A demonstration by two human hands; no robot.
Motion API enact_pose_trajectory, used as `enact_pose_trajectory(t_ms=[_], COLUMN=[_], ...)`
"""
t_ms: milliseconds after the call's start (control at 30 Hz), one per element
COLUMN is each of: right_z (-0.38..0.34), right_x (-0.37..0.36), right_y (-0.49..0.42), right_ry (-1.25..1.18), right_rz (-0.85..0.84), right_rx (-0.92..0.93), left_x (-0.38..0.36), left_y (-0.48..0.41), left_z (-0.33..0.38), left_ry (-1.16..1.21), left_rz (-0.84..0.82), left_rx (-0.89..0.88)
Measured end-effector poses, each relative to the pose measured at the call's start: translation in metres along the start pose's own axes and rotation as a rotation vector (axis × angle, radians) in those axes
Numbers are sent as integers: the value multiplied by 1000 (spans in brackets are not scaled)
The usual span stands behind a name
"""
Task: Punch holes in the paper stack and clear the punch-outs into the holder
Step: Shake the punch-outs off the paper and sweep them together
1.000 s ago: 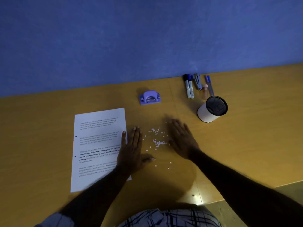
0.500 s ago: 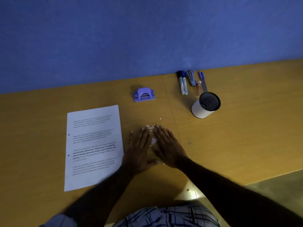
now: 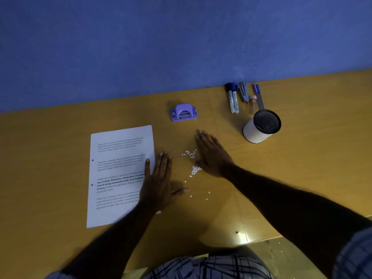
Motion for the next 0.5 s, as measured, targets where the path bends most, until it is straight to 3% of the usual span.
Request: enact_pose_trajectory(t_ms=[333, 400, 500], right_z=[-59, -51, -20], right_x=[-18, -14, -8], right_y=[30, 35, 48], right_ry=[48, -6, -137], right_rz=[-32, 17, 129], right_rx=[400, 346, 115], left_x=[3, 5, 7], left_y=[-15, -25, -39], left_z=[2, 4, 6], left_ry=[-37, -27, 5], left_rz=[31, 42, 52], left_rx=[-66, -87, -84])
Point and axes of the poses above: each hand's wrist, its own y-axis away from the middle knuckle, its own x-axis out of the back of the hand, z = x × y, the point moved 7 cm from there along -y, towards the middle knuckle, and after that the axes turned 11 degrees about x, right-handed, at the moved point
